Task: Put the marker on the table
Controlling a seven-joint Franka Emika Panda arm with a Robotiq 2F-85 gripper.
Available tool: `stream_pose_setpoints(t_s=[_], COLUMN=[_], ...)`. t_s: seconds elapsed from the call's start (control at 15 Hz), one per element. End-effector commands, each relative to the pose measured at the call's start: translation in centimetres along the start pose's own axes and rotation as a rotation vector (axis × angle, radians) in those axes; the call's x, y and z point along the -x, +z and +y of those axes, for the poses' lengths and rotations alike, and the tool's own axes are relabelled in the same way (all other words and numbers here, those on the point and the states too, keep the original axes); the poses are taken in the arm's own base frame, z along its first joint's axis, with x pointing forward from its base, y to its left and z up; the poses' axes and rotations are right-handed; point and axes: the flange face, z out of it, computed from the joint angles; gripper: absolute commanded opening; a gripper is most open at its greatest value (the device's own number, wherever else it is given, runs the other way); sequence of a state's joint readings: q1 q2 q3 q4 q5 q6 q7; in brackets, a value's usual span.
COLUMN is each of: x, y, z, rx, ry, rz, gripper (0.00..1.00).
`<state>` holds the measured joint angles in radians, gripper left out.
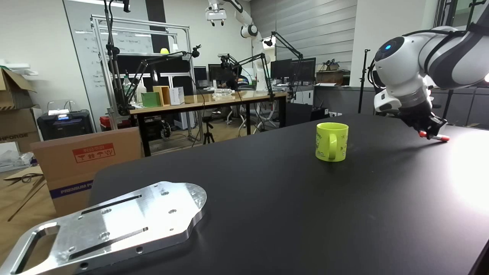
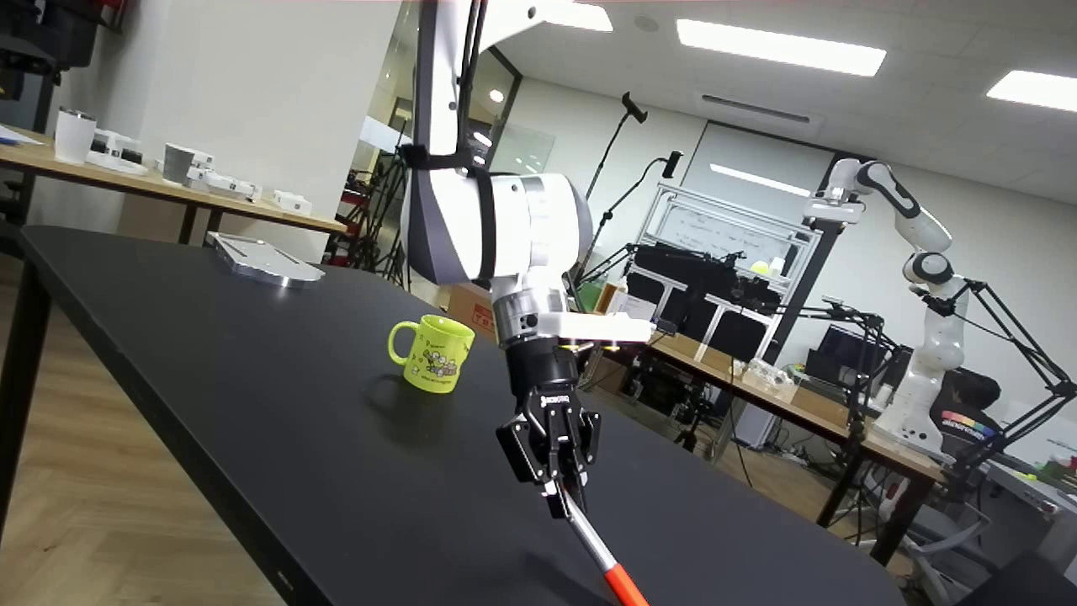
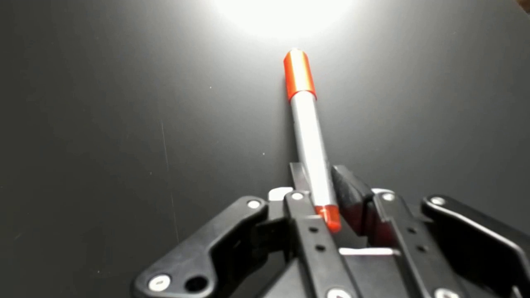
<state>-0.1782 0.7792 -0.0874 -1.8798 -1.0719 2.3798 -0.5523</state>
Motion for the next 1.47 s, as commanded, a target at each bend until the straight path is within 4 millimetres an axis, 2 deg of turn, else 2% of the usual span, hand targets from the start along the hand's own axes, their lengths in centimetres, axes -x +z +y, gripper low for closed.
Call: stream_pose_setpoints(t_s=[0.0,0.2,0.27,0.33,0.6,0.8,0.93,1.2,1.27,1.4], x=[-0.3,-0.4,-0.3,-0.1,0.9,2.1,2.9,3.0,2.6,2.5], y=[0.4,0.3,0.2,-0.2,-1.8,-4.0,-5.7,-8.4,-7.0,-7.8], z=[1.0,1.1,1.1,1.2,1.7,1.6,1.5,1.0,2.1,1.6], rx=[0.000,-0.007,-0.012,-0.011,-0.022,-0.040,-0.039,-0.042,-0.023,-0.030], ry=[0.035,0.044,0.041,0.046,0.067,0.084,0.083,0.061,0.075,0.065], rz=[0.022,0.022,0.024,0.029,-0.013,-0.031,-0.025,-0.024,-0.027,-0.024], gripper=[0.06,0.06,0.48,0.49,0.75,0.95,1.00,1.00,1.00,1.00])
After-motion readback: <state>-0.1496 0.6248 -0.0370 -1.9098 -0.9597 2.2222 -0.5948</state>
